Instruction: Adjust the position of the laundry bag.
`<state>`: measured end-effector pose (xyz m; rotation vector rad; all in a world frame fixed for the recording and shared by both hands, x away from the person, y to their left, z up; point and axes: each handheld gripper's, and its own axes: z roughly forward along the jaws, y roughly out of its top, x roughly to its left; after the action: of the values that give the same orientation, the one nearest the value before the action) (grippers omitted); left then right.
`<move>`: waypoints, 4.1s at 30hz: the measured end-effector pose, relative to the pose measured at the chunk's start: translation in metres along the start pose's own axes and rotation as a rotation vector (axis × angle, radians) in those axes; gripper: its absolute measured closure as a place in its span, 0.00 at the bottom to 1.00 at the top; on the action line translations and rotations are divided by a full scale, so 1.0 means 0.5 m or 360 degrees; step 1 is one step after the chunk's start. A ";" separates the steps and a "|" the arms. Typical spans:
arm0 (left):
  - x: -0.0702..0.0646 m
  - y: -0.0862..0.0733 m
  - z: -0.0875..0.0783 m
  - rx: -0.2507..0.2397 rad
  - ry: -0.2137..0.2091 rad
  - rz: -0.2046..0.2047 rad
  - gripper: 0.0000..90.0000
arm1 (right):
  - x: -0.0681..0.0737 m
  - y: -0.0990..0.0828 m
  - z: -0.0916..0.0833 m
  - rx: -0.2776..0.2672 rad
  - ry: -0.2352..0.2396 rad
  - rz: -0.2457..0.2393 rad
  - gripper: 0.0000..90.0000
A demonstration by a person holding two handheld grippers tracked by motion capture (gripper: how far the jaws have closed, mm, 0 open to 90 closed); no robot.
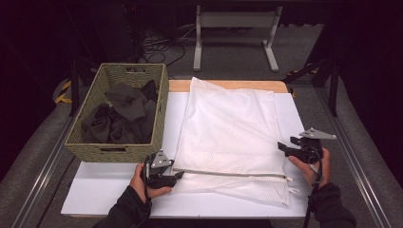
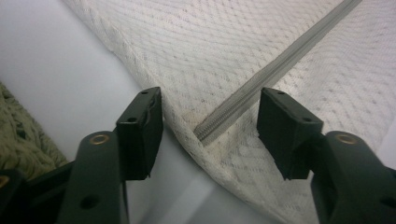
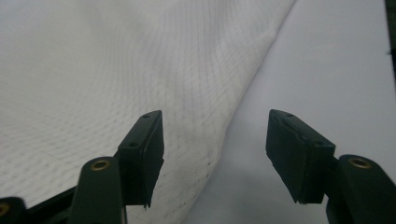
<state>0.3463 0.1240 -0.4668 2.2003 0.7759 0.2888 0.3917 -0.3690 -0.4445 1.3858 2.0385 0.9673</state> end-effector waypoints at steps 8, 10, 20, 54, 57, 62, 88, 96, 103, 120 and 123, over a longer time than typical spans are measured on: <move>0.000 -0.002 -0.014 0.0052 -0.0030 0.0038 0.93 | 0.007 0.008 0.030 0.0090 -0.0002 0.0033 0.84; 0.004 -0.010 -0.023 0.0044 -0.0014 0.0039 0.93 | 0.010 0.009 0.032 0.0089 0.0025 0.0035 0.92; 0.029 -0.058 -0.087 0.0001 0.0072 -0.0053 0.92 | 0.073 0.048 0.086 0.0071 0.0103 -0.0092 0.98; 0.005 -0.056 -0.097 -0.0105 0.0032 0.0103 0.56 | 0.167 -0.106 -0.120 0.0080 0.0429 -0.0169 0.41; 0.017 -0.063 -0.078 -0.0015 0.0026 0.0050 0.57 | 0.178 -0.113 -0.103 0.0106 0.0393 -0.0199 0.44; 0.026 -0.059 -0.064 0.0004 0.0010 0.0034 0.70 | 0.180 -0.109 -0.104 0.0122 0.0369 -0.0267 0.69; -0.010 0.023 -0.050 -0.0144 -0.0052 0.0224 0.68 | 0.157 -0.080 -0.102 0.0068 0.0280 -0.0319 0.95; -0.109 0.155 0.004 -0.0253 -0.0275 0.0391 0.45 | 0.183 -0.078 -0.117 0.0053 0.0260 -0.0423 0.95; -0.198 0.265 0.149 -0.0188 -0.0500 0.0540 0.65 | 0.194 -0.077 -0.114 0.0059 0.0279 -0.0467 0.94; -0.236 0.289 0.270 0.0025 -0.0530 0.0597 0.95 | 0.198 -0.080 -0.127 0.0034 0.0316 -0.0503 0.97; -0.237 0.291 0.266 0.0038 -0.0511 0.0642 0.95 | 0.197 -0.084 -0.122 0.0058 0.0317 -0.0509 0.97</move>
<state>0.3740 -0.1034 -0.4453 2.3364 0.1589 0.1161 0.2869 -0.3044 -0.4391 0.9693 2.3442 0.9600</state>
